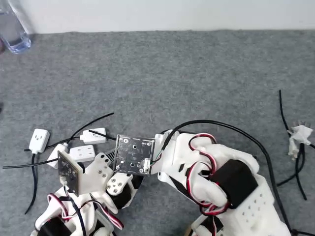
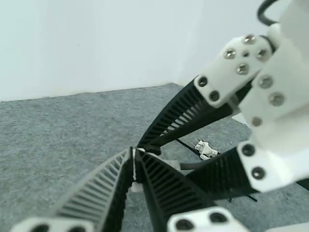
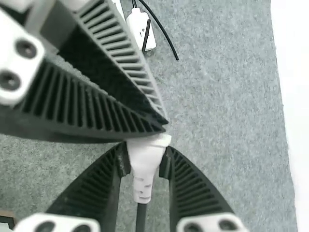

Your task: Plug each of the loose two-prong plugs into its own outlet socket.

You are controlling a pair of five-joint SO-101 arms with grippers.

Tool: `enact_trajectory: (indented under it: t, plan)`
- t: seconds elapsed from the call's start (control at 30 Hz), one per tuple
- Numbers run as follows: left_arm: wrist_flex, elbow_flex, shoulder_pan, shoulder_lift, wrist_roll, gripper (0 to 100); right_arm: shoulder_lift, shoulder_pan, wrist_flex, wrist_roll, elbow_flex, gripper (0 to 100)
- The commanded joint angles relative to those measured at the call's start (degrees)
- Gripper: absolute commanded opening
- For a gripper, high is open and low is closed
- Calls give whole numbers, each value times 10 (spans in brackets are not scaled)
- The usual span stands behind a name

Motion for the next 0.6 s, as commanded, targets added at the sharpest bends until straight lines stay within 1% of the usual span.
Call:
enact_trajectory:
  t: [0.0, 0.37, 0.57]
  plan:
    - [6, -1, -1, -7, 4, 12, -10, -7, 8, -5, -37, 9]
    - [14, -1, -1, -7, 4, 12, -10, -8, 9, -5, -38, 9]
    - [14, -1, -1, -7, 4, 12, -9, -15, 35, -12, -89, 9]
